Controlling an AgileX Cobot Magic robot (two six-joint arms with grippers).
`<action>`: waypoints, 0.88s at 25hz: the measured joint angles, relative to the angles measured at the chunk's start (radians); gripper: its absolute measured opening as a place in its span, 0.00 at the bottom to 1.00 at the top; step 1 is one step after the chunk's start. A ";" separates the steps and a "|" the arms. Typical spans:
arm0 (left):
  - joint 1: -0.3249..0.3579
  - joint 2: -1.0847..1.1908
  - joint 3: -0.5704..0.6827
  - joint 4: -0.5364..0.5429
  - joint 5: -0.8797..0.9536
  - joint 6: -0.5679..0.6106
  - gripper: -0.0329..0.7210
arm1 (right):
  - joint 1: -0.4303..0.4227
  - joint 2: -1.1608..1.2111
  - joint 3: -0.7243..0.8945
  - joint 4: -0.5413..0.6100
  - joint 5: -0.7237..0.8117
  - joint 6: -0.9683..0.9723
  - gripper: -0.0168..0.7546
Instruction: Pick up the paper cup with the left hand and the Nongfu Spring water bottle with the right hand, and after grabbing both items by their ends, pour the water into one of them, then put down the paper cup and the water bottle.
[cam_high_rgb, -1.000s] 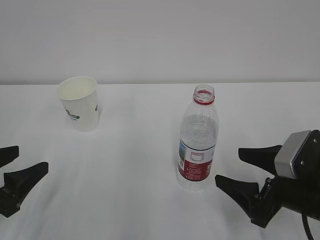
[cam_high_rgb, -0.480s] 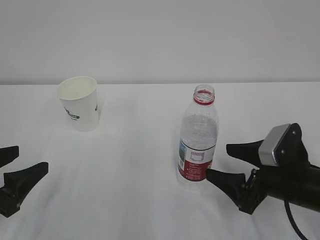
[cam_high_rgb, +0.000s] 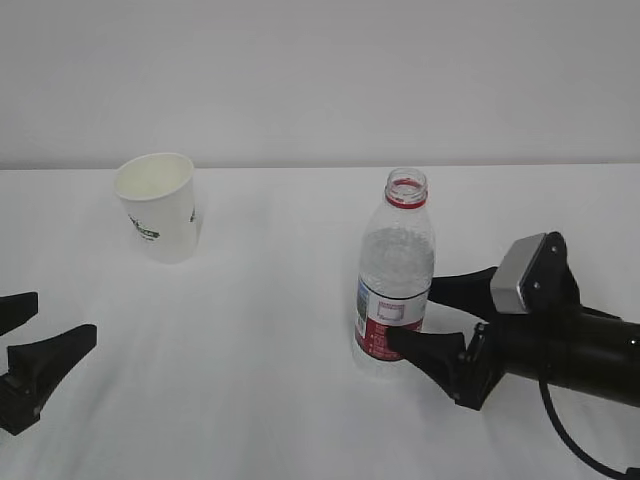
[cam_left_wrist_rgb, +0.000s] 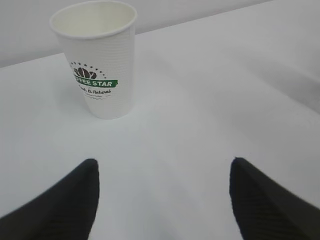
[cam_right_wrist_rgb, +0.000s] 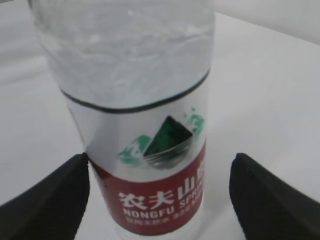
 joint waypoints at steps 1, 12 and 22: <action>0.000 0.000 0.000 0.000 0.000 0.000 0.83 | 0.010 0.006 -0.011 0.000 0.000 0.004 0.88; 0.000 0.000 0.000 0.000 0.000 0.000 0.83 | 0.069 0.015 -0.122 -0.014 0.028 0.035 0.88; 0.000 0.000 0.000 0.000 0.000 0.000 0.83 | 0.069 0.015 -0.130 -0.015 0.039 0.044 0.87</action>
